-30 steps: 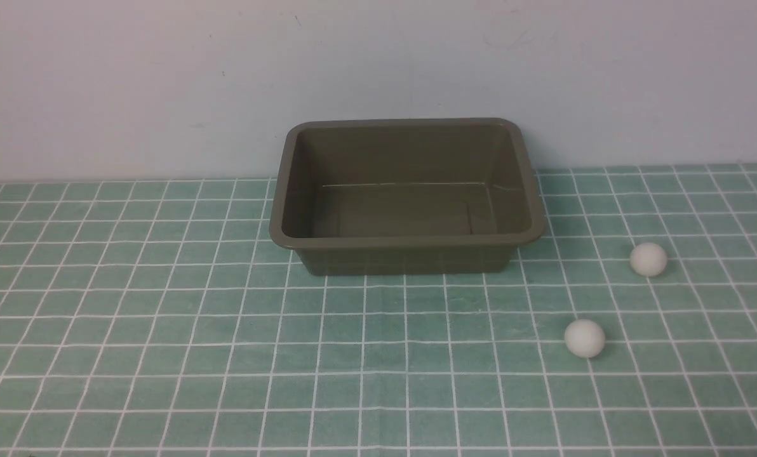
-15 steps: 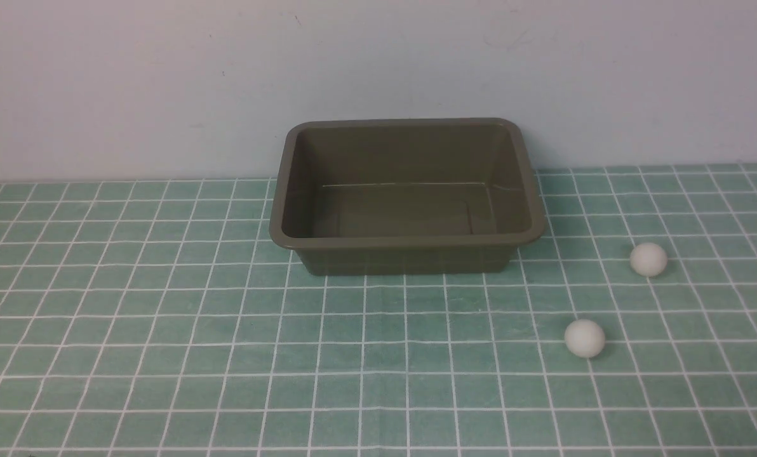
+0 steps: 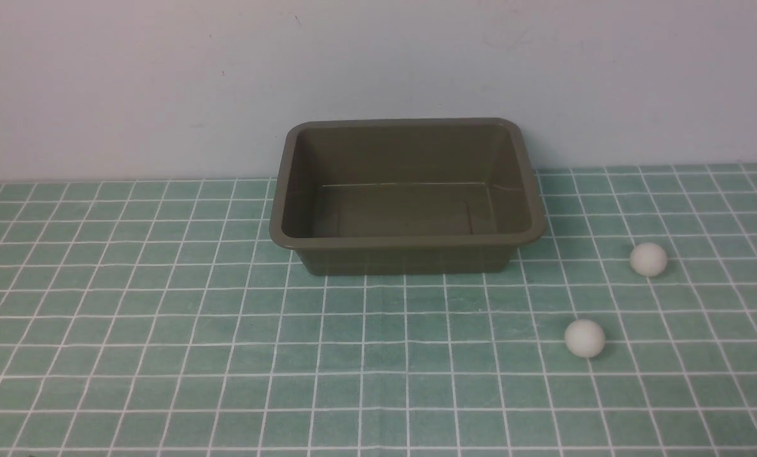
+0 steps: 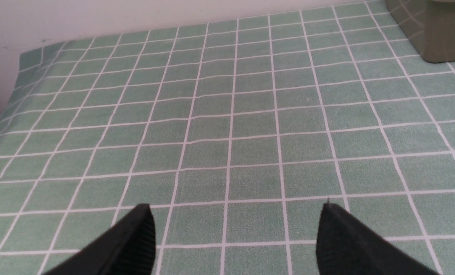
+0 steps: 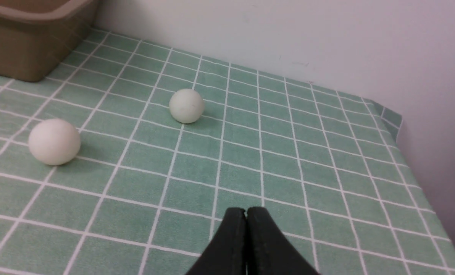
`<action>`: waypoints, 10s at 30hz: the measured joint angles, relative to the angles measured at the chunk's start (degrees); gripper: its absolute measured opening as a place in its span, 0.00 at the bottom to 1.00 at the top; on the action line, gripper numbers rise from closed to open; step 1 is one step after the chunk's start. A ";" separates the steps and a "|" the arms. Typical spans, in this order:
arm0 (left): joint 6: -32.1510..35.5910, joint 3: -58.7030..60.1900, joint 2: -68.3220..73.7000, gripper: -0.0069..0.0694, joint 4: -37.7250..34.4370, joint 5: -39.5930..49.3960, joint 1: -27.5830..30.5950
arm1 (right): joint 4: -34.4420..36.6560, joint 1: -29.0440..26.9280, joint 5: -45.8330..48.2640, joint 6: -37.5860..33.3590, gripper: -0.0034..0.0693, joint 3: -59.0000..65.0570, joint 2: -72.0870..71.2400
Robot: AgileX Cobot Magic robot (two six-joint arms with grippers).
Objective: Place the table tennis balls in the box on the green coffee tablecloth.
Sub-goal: 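Reach for and grasp a ping pong ball on the table, then release the ping pong ball into the bin and lift the gripper away, then reach for and grasp a ping pong ball on the table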
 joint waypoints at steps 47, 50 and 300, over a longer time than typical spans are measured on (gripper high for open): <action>0.00 0.00 0.00 0.76 0.00 0.00 0.00 | -1.14 0.00 -56.63 23.16 0.02 -3.79 -0.26; 0.00 0.00 0.00 0.76 0.00 0.00 0.00 | -2.07 0.00 -40.35 28.14 0.02 -12.90 0.34; 0.00 0.00 0.00 0.76 0.00 0.00 0.00 | 24.84 15.53 26.37 -6.13 0.64 -67.47 98.66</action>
